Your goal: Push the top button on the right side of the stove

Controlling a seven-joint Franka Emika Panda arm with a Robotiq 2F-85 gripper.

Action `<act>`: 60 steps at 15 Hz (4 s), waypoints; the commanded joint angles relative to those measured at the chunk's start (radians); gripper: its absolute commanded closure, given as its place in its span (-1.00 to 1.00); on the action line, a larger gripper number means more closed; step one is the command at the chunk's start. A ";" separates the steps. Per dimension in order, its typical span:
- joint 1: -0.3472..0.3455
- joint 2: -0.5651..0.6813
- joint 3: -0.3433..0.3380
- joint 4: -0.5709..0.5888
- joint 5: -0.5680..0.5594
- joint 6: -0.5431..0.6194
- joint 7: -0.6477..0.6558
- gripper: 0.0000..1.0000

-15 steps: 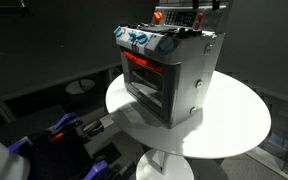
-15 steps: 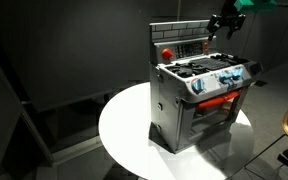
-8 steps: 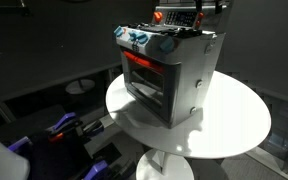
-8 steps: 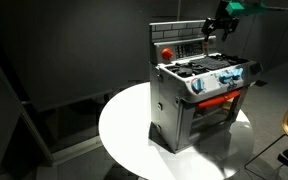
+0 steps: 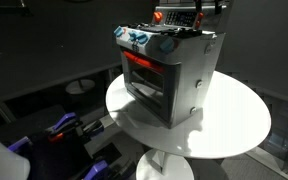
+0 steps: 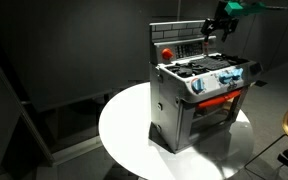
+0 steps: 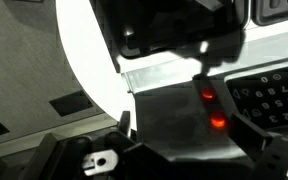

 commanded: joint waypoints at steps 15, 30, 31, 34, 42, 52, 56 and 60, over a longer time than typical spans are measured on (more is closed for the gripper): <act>0.010 -0.039 -0.024 0.003 -0.007 -0.147 0.027 -1.00; 0.009 0.023 -0.024 0.041 0.009 -0.087 0.010 -1.00; 0.008 0.026 -0.024 0.044 0.011 -0.080 0.009 -1.00; 0.009 0.037 -0.024 0.055 0.010 -0.061 0.007 -1.00; 0.008 0.026 -0.026 0.049 0.012 -0.081 -0.006 -1.00; -0.013 -0.199 -0.018 -0.100 0.079 -0.336 -0.157 -1.00; -0.021 -0.313 -0.020 -0.198 0.078 -0.400 -0.216 -1.00; -0.030 -0.396 -0.029 -0.275 0.074 -0.429 -0.287 -1.00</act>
